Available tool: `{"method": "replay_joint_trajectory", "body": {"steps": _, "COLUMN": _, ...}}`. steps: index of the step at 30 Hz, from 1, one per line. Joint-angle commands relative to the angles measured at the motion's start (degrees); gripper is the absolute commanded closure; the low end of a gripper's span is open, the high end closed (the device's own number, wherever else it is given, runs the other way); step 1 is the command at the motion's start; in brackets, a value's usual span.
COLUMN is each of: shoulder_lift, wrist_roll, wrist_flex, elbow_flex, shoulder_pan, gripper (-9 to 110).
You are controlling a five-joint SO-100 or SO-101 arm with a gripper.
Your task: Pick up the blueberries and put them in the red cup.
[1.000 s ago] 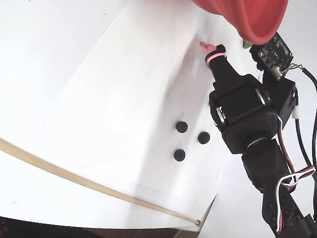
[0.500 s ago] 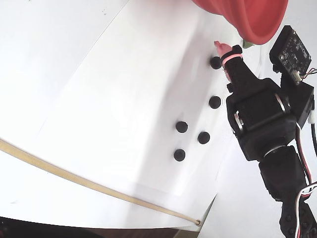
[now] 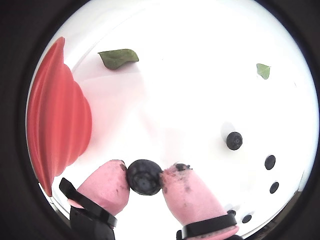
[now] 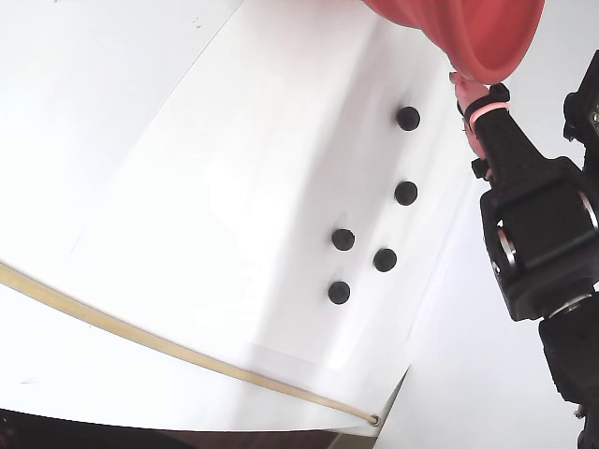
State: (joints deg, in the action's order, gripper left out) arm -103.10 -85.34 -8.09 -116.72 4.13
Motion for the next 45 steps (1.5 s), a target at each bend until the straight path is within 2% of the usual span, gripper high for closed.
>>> {"method": "replay_joint_trajectory", "body": {"steps": 1, "shoulder_lift": -7.8, "wrist_roll": -0.5, "wrist_flex": 0.4, "elbow_flex": 1.1, "shoulder_pan": 0.3, "gripper": 91}}
{"method": "replay_joint_trajectory", "body": {"steps": 45, "shoulder_lift": -22.1, "wrist_roll": -2.4, "wrist_flex": 9.2, "elbow_flex": -0.3, "shoulder_pan": 5.8, "gripper": 91}}
